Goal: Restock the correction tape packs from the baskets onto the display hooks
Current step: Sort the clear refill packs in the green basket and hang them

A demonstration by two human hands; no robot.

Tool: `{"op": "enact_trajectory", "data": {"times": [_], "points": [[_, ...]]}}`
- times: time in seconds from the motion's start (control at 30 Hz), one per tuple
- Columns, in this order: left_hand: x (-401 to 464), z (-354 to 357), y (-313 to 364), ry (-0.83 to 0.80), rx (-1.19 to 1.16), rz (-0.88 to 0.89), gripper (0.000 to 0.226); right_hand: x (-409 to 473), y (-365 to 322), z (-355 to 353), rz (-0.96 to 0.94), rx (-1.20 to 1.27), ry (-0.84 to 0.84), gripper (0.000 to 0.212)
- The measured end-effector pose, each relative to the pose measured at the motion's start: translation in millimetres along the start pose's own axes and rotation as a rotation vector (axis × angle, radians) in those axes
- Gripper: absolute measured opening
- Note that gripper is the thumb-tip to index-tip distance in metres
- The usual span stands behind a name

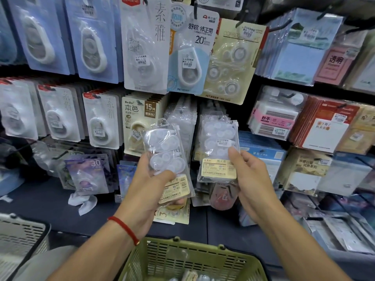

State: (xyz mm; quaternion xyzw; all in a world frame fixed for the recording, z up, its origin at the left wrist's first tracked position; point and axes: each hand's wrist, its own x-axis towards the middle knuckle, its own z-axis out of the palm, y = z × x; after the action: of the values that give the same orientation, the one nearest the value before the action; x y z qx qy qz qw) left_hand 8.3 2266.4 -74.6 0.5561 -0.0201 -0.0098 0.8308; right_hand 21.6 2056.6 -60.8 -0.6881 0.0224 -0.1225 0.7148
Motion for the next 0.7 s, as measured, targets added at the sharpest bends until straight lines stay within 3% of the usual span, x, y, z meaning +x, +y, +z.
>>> {"op": "enact_trajectory", "data": {"times": [0.2, 0.27, 0.33, 0.4, 0.53, 0.7], "points": [[0.4, -1.9, 1.2, 0.002, 0.003, 0.008, 0.049, -1.8, -5.4, -3.8, 0.001, 0.053, -0.044, 0.03], [0.7, -2.1, -0.1, 0.011, 0.027, 0.009, 0.049, 0.7, -2.0, -6.7, -0.015, -0.135, 0.01, 0.027], [1.0, -2.9, -2.3, 0.01, 0.09, 0.02, 0.046, 0.2, 3.1, -9.9, -0.098, -0.51, 0.086, 0.033], [0.8, -2.4, -4.8, -0.034, 0.131, 0.019, 0.042, -3.1, 6.1, -9.1, -0.166, -0.643, 0.07, 0.031], [-4.5, 4.8, -8.5, -0.148, 0.152, -0.025, 0.043, -10.7, 13.0, 0.0, -0.08, -0.42, -0.259, 0.014], [-8.9, 15.0, -11.0, -0.114, 0.168, -0.011, 0.043, -13.2, 14.2, 4.6, -0.051, -0.178, -0.15, 0.014]]}}
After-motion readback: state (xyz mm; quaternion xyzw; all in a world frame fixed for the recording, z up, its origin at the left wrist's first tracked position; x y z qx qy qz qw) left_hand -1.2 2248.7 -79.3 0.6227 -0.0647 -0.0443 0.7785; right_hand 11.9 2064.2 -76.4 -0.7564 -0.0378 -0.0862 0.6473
